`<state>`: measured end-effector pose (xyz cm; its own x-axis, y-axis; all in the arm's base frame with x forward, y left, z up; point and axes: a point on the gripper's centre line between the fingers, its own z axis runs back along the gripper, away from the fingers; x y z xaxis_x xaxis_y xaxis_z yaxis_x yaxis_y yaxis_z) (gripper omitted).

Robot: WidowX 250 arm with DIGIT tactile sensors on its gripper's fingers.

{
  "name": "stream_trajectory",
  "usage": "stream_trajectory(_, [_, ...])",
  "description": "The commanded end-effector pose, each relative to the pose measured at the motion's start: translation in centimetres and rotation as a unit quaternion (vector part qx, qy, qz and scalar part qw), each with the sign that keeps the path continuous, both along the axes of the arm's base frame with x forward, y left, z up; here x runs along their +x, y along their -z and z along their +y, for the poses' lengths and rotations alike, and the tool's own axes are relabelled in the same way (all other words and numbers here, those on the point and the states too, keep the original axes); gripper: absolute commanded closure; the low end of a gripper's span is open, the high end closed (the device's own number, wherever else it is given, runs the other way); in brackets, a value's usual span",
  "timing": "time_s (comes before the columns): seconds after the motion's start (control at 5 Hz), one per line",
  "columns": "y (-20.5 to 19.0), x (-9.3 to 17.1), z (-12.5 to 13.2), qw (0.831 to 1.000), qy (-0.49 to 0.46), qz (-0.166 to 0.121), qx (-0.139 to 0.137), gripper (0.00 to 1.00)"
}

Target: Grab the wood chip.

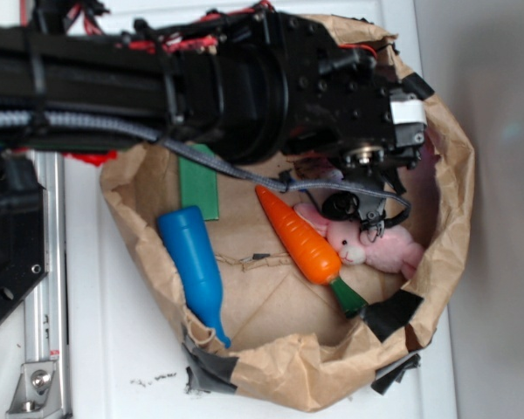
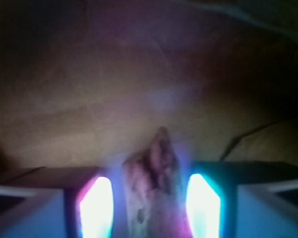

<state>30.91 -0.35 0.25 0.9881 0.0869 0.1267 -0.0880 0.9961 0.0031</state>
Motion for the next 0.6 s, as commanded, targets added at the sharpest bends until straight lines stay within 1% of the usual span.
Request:
stream_trajectory(0.0, [0.4,-2.5,-2.7,0.997,0.052,0.043,0.02,1.0])
stream_trajectory(0.2, [-1.2,-3.0,-2.8,0.998,0.06,0.029,0.02,1.0])
stream_trajectory(0.4, [-4.1,-4.0,-3.3,0.997,0.072,0.021,0.034,1.0])
